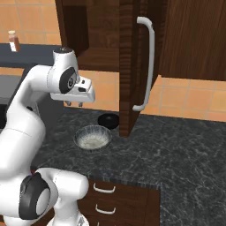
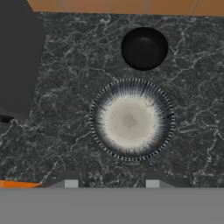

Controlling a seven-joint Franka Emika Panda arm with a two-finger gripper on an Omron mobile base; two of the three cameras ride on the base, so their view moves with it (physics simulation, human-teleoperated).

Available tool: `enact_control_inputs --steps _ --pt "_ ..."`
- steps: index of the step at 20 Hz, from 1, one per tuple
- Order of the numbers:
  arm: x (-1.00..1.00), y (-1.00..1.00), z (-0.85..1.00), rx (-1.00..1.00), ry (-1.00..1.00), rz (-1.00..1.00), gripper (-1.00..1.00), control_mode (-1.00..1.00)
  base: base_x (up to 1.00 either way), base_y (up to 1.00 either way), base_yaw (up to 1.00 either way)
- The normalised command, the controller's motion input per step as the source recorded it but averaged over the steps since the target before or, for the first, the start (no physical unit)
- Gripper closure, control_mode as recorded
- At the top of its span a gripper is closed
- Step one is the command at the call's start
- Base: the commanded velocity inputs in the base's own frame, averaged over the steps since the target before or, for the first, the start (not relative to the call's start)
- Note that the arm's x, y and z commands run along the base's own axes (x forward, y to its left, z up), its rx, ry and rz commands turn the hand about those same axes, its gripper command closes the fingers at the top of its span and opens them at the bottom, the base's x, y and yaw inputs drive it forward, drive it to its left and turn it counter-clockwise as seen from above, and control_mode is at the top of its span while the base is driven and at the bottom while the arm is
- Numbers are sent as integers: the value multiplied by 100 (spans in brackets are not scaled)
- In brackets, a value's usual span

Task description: Pick up the bowls on the counter and stack them on top of one another in the open cabinet. Place the smaller bowl on top of the larger bowl.

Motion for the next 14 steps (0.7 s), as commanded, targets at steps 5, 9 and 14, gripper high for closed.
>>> enact_control_inputs --steps 5,9,14 --pt "3 -61 -34 6 0 -7 -100 -100 0 0 0" --pt "51 -97 -57 10 0 -22 -100 -100 0 0 0" --pt "88 -25 -41 0 -1 -9 -100 -100 0 0 0"
